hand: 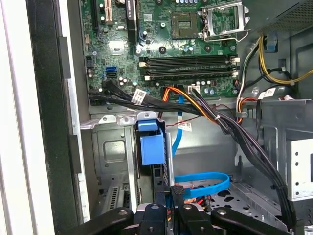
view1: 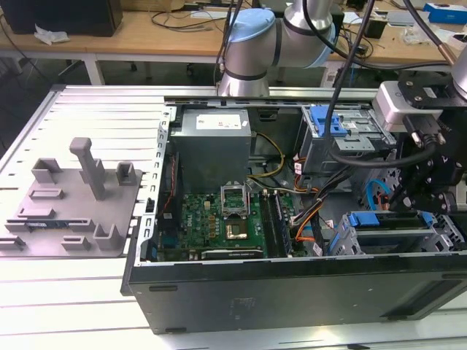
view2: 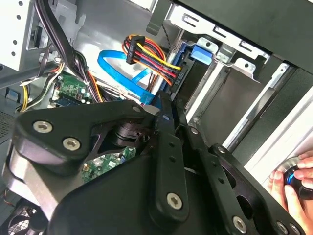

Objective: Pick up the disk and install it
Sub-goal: 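Insert the second disk wire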

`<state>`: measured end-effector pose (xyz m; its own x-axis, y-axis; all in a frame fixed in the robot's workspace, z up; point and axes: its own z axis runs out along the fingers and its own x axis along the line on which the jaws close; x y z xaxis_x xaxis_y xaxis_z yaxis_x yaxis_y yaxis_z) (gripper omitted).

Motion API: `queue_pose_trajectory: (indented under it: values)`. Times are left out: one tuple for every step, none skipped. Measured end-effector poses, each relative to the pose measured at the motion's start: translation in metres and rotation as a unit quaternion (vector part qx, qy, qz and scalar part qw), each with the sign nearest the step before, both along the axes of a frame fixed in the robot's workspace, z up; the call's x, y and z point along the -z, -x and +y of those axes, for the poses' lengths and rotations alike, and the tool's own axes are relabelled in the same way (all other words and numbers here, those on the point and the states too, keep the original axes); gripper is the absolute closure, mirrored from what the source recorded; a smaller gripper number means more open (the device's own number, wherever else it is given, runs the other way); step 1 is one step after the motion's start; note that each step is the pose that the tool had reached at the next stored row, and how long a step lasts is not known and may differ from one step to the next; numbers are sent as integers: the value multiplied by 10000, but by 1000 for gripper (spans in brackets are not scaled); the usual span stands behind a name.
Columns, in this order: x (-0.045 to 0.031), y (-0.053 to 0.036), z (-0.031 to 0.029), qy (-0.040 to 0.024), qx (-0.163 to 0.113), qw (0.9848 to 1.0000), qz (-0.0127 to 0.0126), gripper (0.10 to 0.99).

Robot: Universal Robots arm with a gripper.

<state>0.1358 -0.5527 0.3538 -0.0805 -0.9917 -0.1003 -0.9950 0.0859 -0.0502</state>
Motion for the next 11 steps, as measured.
queue_pose_trajectory:
  values:
    - [3,-7,0,0,0,10000,0,925]
    - [6,-14,0,0,0,10000,0,925]
    - [11,-18,0,1,1,10000,0,925]
    - [15,-19,0,0,1,10000,0,925]
    - [18,-20,0,0,0,10000,0,925]
    - [25,-21,0,0,0,10000,0,925]
    - [32,-22,0,0,0,10000,0,925]
    - [36,-23,0,0,0,10000,0,925]
    - [39,-24,0,0,0,10000,0,925]
    - [42,-24,0,0,0,10000,0,925]
    - [47,-25,0,0,0,10000,0,925]
